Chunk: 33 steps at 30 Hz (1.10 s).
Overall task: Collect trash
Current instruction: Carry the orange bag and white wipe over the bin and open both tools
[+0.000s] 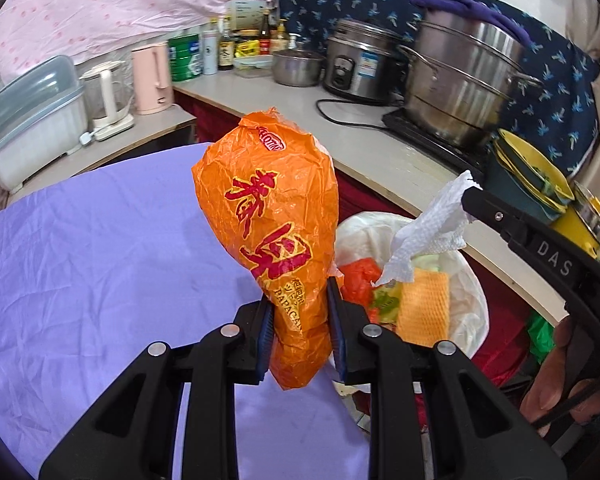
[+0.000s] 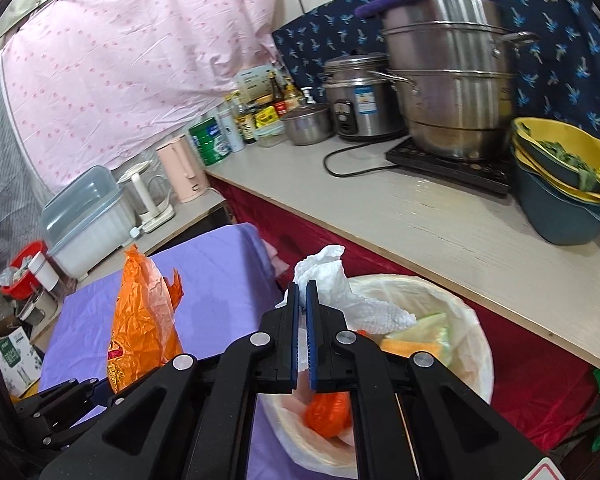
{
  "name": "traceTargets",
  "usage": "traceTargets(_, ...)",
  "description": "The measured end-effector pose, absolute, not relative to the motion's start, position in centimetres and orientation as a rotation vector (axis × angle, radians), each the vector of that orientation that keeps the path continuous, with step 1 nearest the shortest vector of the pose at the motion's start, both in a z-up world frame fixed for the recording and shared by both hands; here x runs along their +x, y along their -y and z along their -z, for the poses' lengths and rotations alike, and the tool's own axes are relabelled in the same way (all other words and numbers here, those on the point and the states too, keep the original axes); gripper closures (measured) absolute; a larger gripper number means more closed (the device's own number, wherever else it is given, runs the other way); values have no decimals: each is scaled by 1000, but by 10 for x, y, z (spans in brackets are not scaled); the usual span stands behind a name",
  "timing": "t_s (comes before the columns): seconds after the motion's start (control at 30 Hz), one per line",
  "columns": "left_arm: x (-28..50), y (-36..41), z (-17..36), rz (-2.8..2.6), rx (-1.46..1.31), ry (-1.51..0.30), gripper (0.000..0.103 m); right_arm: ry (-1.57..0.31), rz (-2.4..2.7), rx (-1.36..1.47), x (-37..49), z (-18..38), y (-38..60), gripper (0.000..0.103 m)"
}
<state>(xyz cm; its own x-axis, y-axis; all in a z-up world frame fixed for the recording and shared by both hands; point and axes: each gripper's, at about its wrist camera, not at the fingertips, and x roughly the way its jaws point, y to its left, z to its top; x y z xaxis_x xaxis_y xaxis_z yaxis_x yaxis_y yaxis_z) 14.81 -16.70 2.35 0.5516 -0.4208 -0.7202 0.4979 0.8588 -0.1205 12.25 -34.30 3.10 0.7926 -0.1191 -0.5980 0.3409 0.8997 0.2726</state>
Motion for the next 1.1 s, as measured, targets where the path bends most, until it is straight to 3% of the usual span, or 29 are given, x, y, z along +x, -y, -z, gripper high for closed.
traceTargets(0.57, 130, 242, 7, 673, 187, -901, 75, -612, 354, 433, 95, -16, 397, 96)
traceTargets(0.7, 129, 246, 9, 684, 195, -896, 66, -604, 360, 439, 91, -18, 401, 95)
traceTargets(0.77, 130, 247, 9, 676, 194, -891, 55, -602, 358, 439, 90, -19, 402, 94)
traceTargets(0.83, 130, 246, 8, 667, 188, -885, 43, -597, 357, 443, 89, -21, 402, 89)
traceTargets(0.9, 131, 243, 7, 658, 183, -872, 37, -588, 358, 446, 88, -23, 402, 81)
traceTargets(1.1, 131, 239, 3, 643, 179, -856, 34, -579, 358, 429, 86, -26, 397, 74)
